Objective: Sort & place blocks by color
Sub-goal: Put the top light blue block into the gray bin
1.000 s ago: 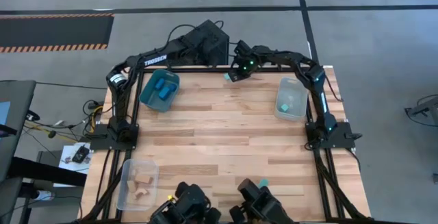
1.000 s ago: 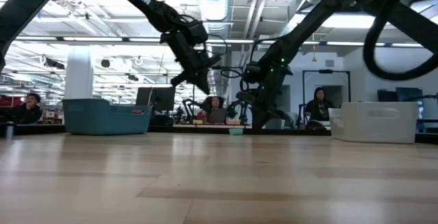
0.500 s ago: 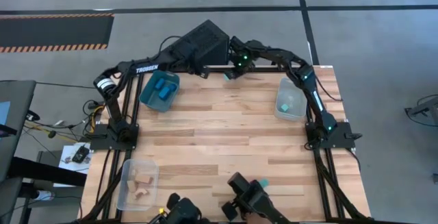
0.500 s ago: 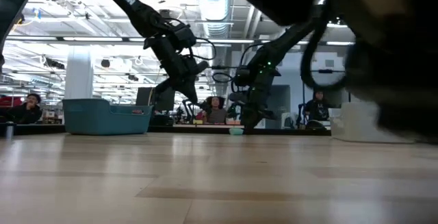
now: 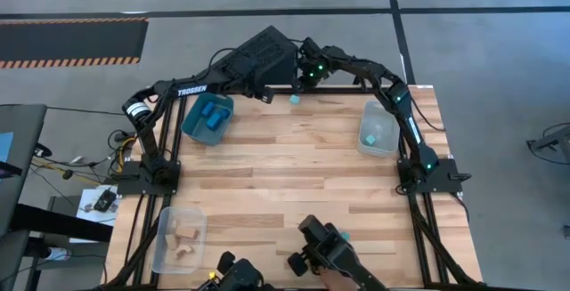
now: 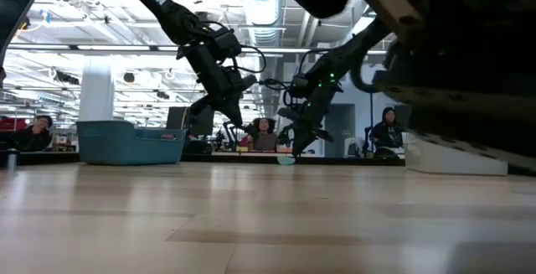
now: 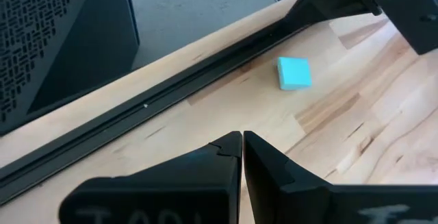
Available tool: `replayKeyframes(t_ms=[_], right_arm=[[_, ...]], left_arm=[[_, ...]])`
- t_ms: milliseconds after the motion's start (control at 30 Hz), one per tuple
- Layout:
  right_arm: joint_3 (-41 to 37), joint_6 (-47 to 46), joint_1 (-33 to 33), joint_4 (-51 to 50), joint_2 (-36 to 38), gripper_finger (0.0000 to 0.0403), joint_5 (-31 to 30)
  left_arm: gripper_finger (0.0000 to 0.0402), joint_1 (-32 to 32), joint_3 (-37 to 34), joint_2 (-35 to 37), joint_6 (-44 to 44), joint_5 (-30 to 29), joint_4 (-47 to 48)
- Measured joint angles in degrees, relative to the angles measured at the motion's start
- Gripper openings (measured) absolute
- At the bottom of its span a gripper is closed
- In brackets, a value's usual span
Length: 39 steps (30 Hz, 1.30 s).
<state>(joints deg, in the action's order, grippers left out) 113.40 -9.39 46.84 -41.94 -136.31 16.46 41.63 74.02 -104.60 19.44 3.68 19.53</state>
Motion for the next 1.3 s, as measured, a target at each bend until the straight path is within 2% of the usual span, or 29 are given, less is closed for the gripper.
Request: replayKeyframes(t_ms=[300, 500, 700, 867, 1067, 1167, 1300], right_arm=[[0.2, 3.5, -3.3, -1.7, -0.6, 0.0001, 1.0], [-0.2, 3.5, -5.8, -7.0, -0.6, 0.0001, 9.7], [-0.2, 3.8, -6.4, -9.8, 0.3, 0.0001, 8.7], [0.0, 3.9, -5.0, -10.5, 5.0, 0.0001, 8.0], [-0.7, 4.7, -1.0, -10.9, 13.0, 0.0001, 7.2], [-3.3, 5.0, 0.6, -10.8, 17.0, 0.0001, 6.2], [-11.3, 4.6, 2.0, -6.7, 23.1, 0.0001, 6.0]], left_arm=[[0.0006, 0.0, 0.0, 0.0, -1.2, -3.3, 0.0], [0.004, 0.0, 0.0, 0.0, -2.5, -3.1, 0.0], [0.0083, 0.0, 0.0, 0.0, -4.8, -1.8, 0.7], [0.0107, 0.0, 0.0, 0.0, -9.7, 2.7, 4.3], [0.0117, 0.0, 0.0, 2.8, -15.4, 3.2, 10.9], [0.0117, 0.0, 0.0, 5.5, -17.8, 3.2, 13.2], [0.0117, -0.5, -2.8, 8.6, -20.1, 5.3, 12.7]])
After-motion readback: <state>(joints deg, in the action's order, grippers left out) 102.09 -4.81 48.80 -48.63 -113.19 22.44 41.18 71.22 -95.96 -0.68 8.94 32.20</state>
